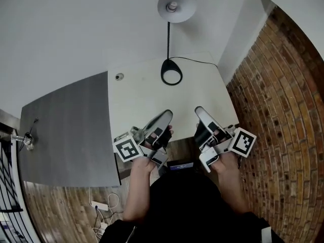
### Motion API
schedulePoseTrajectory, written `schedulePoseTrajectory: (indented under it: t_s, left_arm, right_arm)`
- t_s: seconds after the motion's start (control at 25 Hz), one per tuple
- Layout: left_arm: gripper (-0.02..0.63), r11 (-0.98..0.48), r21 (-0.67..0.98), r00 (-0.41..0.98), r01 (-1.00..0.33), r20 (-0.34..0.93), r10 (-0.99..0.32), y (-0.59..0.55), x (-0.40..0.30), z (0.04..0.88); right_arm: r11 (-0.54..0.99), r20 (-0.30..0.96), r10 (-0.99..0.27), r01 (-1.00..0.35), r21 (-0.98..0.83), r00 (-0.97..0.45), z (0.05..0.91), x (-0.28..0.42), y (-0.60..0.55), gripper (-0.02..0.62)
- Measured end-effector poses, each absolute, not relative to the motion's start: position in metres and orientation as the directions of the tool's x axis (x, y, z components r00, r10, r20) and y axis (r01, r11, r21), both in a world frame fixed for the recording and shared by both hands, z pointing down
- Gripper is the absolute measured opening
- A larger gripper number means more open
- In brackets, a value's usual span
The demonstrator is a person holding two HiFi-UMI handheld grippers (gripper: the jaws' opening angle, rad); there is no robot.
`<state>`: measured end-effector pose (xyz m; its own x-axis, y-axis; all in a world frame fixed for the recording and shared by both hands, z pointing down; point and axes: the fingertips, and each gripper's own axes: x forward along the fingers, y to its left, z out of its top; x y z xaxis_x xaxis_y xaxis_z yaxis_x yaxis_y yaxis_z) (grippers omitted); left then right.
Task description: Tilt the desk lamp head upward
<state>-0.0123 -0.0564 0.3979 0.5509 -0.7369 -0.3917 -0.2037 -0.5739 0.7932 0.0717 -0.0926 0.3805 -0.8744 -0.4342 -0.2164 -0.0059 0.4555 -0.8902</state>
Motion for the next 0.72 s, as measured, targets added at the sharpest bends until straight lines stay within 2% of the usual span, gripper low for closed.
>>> schedulePoseTrajectory:
  t_s: [0.32,0.72]
  left_arm:
    - [0.014,-0.587,0.785,0.599,-0.198,-0.376,-0.707,-0.064,0.029,0.386]
    - [0.014,-0.578,0.782,0.620,-0.232,-0.339,-0.708,-0.067,0.070,0.385]
  right_arm:
    - [0.445,-0.245,-0.468,0.013,-0.895,-0.849,0.379,0.110,-0.102,0.141]
    - [0.443,-0.294,-0.453,0.073,-0.893,-0.842,0.382,0.143,-0.104,0.141]
